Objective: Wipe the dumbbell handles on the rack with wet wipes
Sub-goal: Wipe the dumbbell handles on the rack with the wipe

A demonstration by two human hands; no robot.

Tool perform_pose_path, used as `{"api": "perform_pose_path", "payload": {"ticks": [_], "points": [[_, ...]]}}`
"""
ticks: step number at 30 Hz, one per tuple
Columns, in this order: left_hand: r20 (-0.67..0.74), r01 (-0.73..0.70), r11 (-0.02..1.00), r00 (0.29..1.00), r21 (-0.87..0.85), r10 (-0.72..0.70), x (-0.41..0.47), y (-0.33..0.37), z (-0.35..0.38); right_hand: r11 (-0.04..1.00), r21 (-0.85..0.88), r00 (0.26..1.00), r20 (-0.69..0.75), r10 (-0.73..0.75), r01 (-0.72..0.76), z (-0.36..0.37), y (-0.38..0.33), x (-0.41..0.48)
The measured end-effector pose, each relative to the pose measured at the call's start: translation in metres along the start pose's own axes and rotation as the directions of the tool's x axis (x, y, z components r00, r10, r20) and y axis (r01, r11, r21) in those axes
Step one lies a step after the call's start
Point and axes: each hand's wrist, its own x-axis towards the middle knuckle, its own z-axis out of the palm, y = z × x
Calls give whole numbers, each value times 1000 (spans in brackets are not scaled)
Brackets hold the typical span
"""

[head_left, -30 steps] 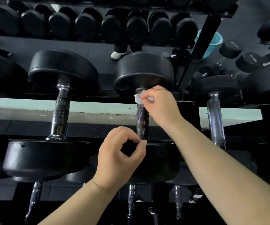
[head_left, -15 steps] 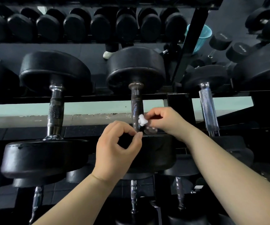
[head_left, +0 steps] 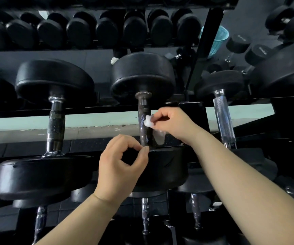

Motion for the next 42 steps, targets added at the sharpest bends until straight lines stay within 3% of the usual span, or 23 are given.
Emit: {"api": "perform_pose_path", "payload": {"ticks": [4,6,11,15,17,20,23,25,29,31,34,35,40,42], "points": [[-3,1,1000,1000,-2,-1,0,0,0,996,71,950,-311,-35,60,9,-10,23],[-1,5,1000,1000,2,-5,0,0,-1,997,23,933,-354,-60,73,14,-10,25],[-13,-3,1000,1000,19,3,0,-1,0,954,-274,983,-106,-153,119,6,-15,16],[-12,4,1000,1000,7,-3,-1,-2,0,913,-372,928,-254,-272,165,15,-23,28],[-16,-4,1000,1000,7,4,0,-2,0,901,-401,928,-242,-281,168,18,-29,25],[-17,-35,999,999,25,35,0,-3,0,747,-615,964,86,-252,251,13,-34,8],[-27,-41,999,999,13,41,0,-4,0,583,-736,931,347,-112,345,14,-35,-4],[-27,-44,999,999,9,44,0,-4,0,584,-732,933,327,-151,351,15,-35,-1],[-31,-48,999,998,-4,48,0,-3,0,690,-658,936,68,-345,302,12,-32,9],[-38,-48,999,998,-5,48,0,-4,0,673,-665,939,137,-317,324,12,-32,1],[-50,-49,999,998,-8,49,0,-6,0,586,-695,889,448,-101,417,11,-35,-9],[-53,-53,999,997,-11,52,0,-6,0,571,-703,874,482,-57,425,10,-36,-9],[-47,-72,997,996,-19,71,0,-6,0,629,-700,940,222,-259,339,8,-42,3],[-52,-73,997,996,-22,72,0,-6,0,617,-695,926,332,-182,370,7,-39,-3]]}}
